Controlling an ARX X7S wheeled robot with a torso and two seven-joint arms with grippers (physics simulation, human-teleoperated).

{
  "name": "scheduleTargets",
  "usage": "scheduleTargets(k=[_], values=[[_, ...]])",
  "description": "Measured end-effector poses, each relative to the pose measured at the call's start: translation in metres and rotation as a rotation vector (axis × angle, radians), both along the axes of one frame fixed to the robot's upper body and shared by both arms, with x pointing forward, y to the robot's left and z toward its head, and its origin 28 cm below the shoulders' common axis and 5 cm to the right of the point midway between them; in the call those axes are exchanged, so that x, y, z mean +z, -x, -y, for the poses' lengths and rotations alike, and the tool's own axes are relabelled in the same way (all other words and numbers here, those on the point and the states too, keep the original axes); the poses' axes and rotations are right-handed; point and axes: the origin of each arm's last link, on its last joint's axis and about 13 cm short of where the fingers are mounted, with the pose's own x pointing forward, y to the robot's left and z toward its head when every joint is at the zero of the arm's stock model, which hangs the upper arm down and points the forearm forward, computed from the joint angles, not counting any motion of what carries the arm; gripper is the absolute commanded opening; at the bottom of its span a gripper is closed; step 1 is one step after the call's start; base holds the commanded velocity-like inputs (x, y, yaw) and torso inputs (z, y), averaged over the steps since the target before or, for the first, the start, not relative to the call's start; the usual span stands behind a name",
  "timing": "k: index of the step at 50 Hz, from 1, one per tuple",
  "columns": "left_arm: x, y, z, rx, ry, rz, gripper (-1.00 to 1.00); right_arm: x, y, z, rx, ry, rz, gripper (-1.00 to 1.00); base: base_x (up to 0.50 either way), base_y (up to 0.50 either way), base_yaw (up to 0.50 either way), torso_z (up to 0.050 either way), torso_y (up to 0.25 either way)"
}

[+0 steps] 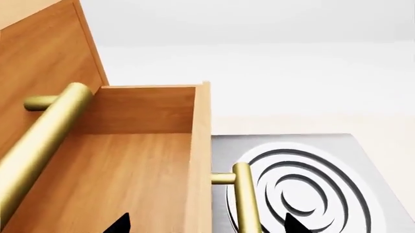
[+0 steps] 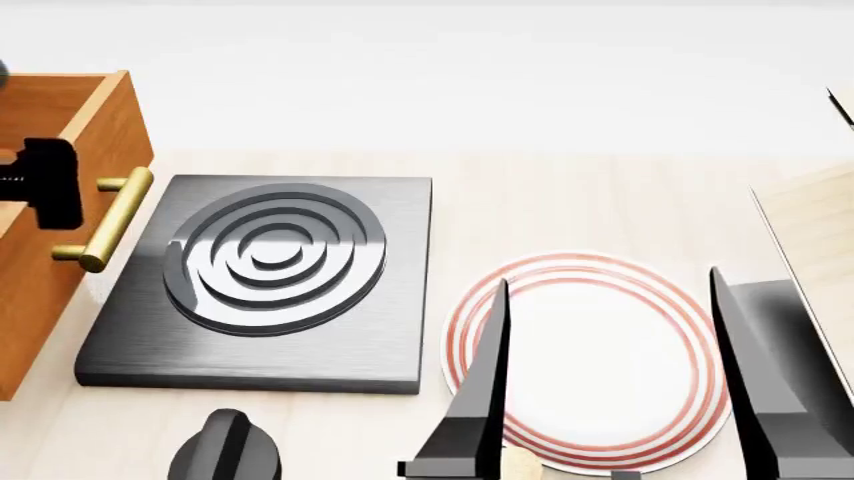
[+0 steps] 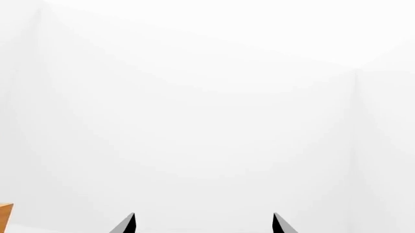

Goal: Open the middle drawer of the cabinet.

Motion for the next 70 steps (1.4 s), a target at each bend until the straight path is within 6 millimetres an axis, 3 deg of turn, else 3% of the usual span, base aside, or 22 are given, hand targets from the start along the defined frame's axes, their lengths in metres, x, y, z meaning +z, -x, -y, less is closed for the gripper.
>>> scheduleTargets(k=[70], values=[[-0.03, -0.002, 0.023, -0.057, 0.011, -0.056, 1.0, -0.002, 0.001, 0.001, -0.002, 0.004, -0.005, 1.0, 0.0, 0.0, 0.0, 0.0, 0.0]])
